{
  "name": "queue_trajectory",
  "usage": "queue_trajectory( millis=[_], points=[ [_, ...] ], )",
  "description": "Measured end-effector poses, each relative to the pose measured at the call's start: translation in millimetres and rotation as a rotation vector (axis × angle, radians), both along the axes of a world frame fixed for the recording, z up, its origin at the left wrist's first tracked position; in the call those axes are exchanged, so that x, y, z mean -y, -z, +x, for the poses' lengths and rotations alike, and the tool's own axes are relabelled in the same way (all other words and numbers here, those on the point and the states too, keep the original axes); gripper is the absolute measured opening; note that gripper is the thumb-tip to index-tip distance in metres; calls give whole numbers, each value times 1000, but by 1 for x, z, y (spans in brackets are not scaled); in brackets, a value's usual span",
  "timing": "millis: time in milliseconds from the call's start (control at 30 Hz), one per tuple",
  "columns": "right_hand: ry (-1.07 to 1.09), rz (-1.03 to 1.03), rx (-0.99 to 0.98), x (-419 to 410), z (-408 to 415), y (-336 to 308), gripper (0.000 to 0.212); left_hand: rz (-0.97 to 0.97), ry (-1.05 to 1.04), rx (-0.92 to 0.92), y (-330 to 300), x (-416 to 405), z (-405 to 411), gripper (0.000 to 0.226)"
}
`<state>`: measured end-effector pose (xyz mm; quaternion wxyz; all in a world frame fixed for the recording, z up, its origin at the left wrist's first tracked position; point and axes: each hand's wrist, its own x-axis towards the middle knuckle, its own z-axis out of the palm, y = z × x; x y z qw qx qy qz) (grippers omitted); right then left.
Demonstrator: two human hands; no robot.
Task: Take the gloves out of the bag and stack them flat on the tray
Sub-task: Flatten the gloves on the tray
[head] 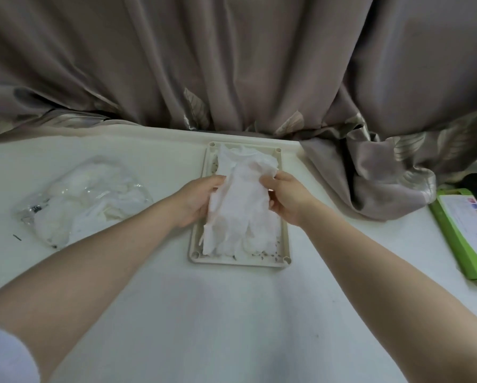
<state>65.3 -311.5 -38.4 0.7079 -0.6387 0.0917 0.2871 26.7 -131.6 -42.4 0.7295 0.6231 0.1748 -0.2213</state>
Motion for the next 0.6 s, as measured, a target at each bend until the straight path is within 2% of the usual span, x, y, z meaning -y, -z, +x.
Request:
queue_trajectory(
  millis=[133,267,367,433,533,600],
  points=[
    [14,39,-12,-6,22,4,19,28,190,17,5,-10,14,18],
    [87,29,16,-11,42,13,31,151,243,48,12,-10,31,15],
    [163,71,-68,-10,52,18,35,175,239,53,18,-12,38,16],
    [133,70,-93,-6,54,20,38,247,252,81,20,-12,39,15],
    [25,10,-9,-3,55,30,41,327,227,111,24,-10,40,14],
    [56,5,56,-6,52,30,36,332,253,107,24,-9,38,15]
  ],
)
